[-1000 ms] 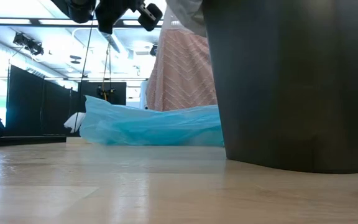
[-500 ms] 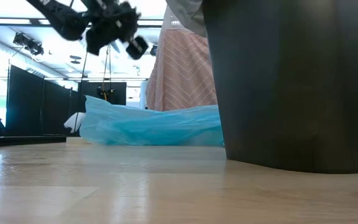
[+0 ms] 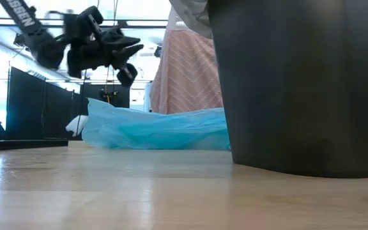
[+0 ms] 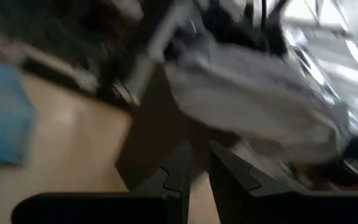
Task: Place trash/remove bag and relplace
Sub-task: Remove the blue trash bag from the black trash bin using the drawstring
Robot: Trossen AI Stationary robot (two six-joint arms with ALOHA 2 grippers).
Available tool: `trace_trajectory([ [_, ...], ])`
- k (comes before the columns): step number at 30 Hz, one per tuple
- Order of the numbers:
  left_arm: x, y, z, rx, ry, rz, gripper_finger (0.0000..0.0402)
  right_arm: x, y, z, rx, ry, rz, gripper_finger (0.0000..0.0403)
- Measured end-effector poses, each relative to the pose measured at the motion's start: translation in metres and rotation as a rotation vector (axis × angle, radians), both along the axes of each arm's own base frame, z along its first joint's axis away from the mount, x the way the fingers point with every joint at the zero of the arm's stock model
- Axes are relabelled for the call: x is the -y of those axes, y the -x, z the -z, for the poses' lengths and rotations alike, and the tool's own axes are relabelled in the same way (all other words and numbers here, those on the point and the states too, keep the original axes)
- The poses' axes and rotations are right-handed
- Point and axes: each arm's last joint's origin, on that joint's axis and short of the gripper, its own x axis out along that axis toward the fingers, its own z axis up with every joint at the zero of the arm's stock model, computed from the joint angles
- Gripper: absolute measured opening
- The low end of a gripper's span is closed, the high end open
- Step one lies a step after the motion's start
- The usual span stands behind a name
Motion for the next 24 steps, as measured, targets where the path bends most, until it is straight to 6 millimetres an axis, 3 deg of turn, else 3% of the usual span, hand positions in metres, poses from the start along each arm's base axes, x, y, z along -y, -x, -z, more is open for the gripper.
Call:
trace_trajectory([
  [4,0.014,0.026,0.0,0.239,0.099,-0.192,0.0061,0.002,-0.001,0.0,0.01,-0.018,0.01,0.0],
  [7,0.017,0.031,0.005,0.237,0.241,-0.257,0.0061,0.003,-0.001,0.0,0.014,-0.03,0.013,0.0],
  [24,0.06,0.008,0.003,0.157,0.344,0.061,0.0061,0.009,-0.003,0.001,0.014,-0.069,0.021,0.0],
])
